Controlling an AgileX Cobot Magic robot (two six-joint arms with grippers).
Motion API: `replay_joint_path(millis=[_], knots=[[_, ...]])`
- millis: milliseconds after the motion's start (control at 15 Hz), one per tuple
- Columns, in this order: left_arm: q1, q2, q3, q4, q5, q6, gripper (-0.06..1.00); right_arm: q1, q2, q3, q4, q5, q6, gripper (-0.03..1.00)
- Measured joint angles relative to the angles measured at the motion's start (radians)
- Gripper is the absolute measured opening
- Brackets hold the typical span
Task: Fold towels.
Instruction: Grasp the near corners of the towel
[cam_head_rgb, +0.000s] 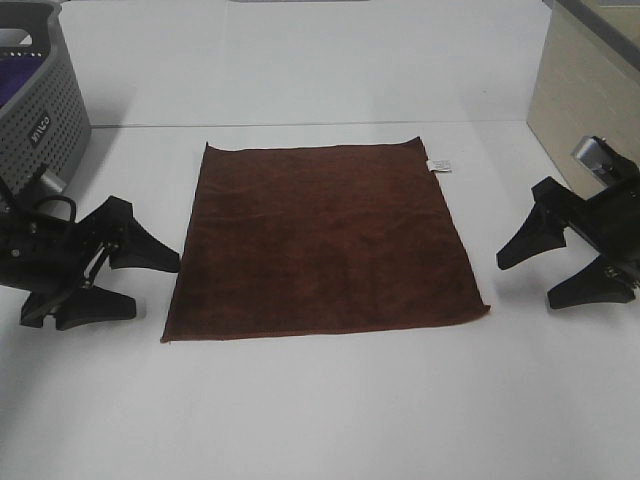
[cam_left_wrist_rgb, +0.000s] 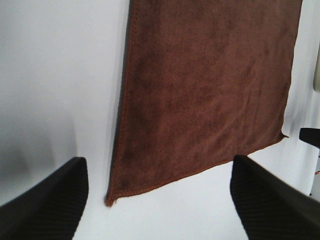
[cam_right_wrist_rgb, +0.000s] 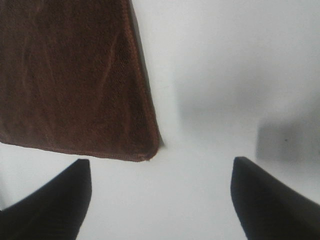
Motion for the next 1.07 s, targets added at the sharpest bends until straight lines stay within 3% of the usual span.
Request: replay_joint_path(millis=[333,600,733,933,1000,1067], knots=[[-0.055,0.123,-0.097,-0.011,0.043,0.003,0.74,0.042,0.088,-0.016,0.049,0.010,-0.074,0.73],[-0.146,0.165,-0.167,-0.022,0.028,0.003,0.69,0.157,0.134,-0.065,0.072,0.009,-0.067,0.64],[-0.161,0.176,-0.179,-0.020,0.006,0.003,0.56,0.191,0.146,-0.077,0.073,-0.012,-0.053,0.51],[-0.161,0.179,-0.179,-0.003,-0.014,0.003,0.13,0.194,0.164,-0.080,0.069,-0.038,-0.039,0.10],[-0.161,0.179,-0.179,0.009,-0.014,0.003,0.02,0.194,0.165,-0.080,0.068,-0.038,-0.034,0.02],[-0.161,0.178,-0.179,0.027,-0.014,0.003,0.00,0.194,0.164,-0.080,0.063,-0.038,-0.027,0.00]])
